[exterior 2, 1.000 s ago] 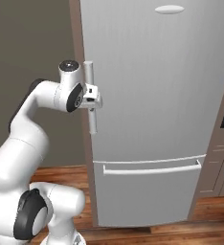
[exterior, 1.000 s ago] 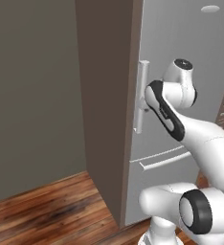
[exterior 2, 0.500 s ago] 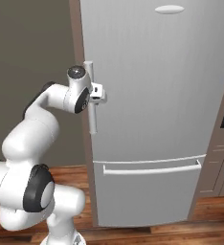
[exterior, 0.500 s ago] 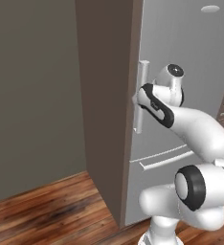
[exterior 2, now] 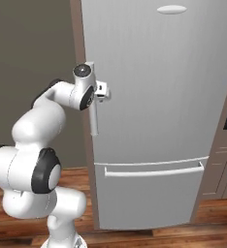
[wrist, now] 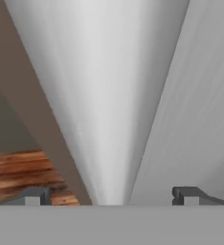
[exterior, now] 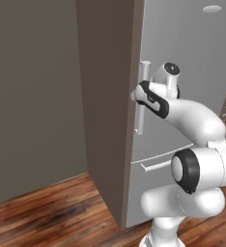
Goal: Retrieve the butter from the fridge and place it on a plate on the dining table. Then retrieve the butter knife by the fridge and place it near the plate.
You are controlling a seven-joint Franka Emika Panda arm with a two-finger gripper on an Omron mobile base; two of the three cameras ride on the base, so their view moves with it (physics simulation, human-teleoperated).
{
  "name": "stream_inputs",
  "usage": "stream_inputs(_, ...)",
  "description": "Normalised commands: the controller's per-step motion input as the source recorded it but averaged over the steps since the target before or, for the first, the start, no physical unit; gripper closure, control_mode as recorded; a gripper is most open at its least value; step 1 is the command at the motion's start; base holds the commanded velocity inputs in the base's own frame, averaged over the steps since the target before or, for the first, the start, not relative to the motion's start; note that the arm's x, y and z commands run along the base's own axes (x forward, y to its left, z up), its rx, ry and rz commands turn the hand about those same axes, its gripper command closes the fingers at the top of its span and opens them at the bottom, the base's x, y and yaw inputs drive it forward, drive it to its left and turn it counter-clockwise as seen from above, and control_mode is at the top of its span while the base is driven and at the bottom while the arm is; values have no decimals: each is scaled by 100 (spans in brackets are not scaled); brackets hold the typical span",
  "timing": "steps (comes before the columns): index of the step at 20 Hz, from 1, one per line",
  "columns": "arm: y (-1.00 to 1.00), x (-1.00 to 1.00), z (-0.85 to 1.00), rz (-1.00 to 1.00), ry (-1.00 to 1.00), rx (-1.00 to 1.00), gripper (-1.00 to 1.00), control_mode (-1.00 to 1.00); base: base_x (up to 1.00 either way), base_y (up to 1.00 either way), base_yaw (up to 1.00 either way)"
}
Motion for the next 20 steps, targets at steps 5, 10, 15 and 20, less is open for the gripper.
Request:
stream_inputs(5, 0, 36, -3, 0, -7, 0, -100, -100, 0, 0, 0)
stream_inputs(10, 0, 47, -17, 0, -11, 0, -100, -100, 0, 0, 0)
stream_inputs(15, 0, 47, -1, 2, -10, 0, -100, -100, 0, 0, 0)
stream_inputs(20, 0, 49, -15, 5, -17, 3, -100, -100, 0, 0, 0)
